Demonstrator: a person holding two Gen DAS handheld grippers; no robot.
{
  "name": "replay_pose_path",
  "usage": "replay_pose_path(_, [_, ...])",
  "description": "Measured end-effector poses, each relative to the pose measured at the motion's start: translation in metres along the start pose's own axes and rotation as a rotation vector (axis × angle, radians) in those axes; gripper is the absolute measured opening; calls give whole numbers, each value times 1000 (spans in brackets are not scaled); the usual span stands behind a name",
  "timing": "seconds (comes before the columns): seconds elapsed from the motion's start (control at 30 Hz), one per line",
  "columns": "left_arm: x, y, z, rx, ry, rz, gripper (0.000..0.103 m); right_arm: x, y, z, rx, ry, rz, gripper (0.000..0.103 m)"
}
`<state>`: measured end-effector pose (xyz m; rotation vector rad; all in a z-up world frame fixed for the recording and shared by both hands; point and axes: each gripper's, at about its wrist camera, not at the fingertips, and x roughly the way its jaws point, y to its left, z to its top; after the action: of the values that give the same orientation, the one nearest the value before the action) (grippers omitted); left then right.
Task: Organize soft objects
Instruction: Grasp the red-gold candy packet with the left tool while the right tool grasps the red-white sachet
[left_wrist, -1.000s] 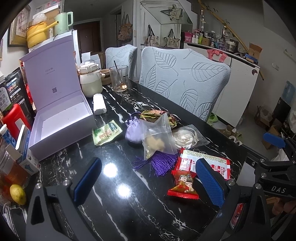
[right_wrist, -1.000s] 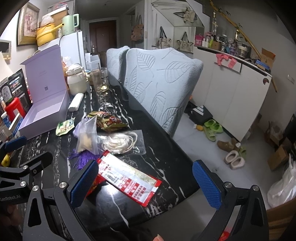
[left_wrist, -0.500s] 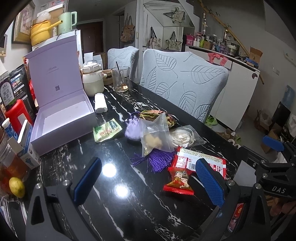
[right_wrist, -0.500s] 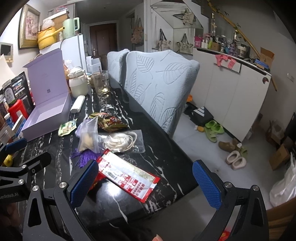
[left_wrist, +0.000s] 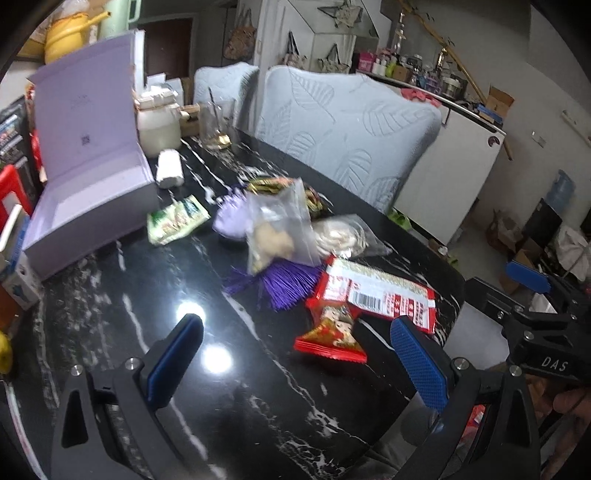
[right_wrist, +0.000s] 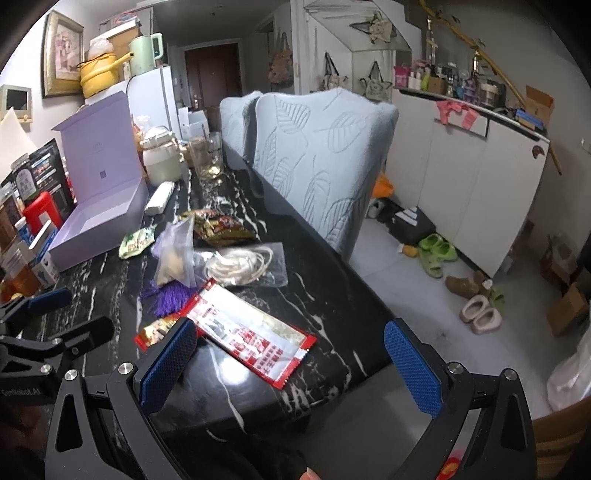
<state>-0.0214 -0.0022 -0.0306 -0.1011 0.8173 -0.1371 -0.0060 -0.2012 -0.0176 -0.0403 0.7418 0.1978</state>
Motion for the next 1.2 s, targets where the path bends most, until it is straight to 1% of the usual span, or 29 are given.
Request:
replay_pose_path(0.17, [24, -9, -4, 9, 44, -44, 103, 17, -9, -5, 0, 30, 11, 103])
replay_pose_path(0.3, [41, -17, -7, 42, 64, -35, 102, 27, -16, -11, 6, 47, 21, 103])
replay_pose_path(0.33, [43, -17, -8, 46, 70, -33, 100, 30, -19, -12, 7, 55, 24, 103])
replay_pose_path(0.4, [51, -19, -9, 52, 93, -36, 95, 34, -21, -14, 8, 65, 27, 103])
replay_pose_path(0.47, [57, -19, -10, 50, 103, -44, 88, 39, -24, -17, 10, 76, 34, 103])
replay_pose_path(0.5, [59, -19, -10, 51, 108, -48, 86, 41, -26, -18, 13, 82, 38, 103])
replay_pose_path(0.6, [66, -23, -12, 69, 121, -56, 77, 47, -29, -19, 20, 97, 50, 103])
replay_pose_path(0.67, [69, -25, -14, 76, 122, -58, 67, 50, -31, -19, 21, 105, 55, 103])
replay_pose_path(0.7, [68, -26, -15, 87, 103, -56, 63, 52, -31, -19, 19, 109, 58, 103])
replay_pose_path(0.73, [68, -27, -16, 98, 101, -57, 56, 53, -31, -18, 15, 113, 60, 103])
replay_pose_path(0.77, [68, -28, -16, 108, 92, -50, 52, 54, -31, -18, 7, 115, 62, 103])
replay_pose_path(0.87, [67, -27, -17, 109, 83, -53, 52, 57, -31, -17, -23, 121, 96, 103])
replay_pose_path(1.0, [61, -20, -14, 81, 72, -67, 52, 60, -25, -15, -77, 107, 179, 103])
replay_pose_path(1.1, [49, -12, -13, 63, 43, -70, 52, 67, -15, -11, -135, 125, 256, 103])
replay_pose_path(1.2, [42, -5, -14, 47, 28, -62, 52, 75, -4, -10, -189, 119, 279, 103])
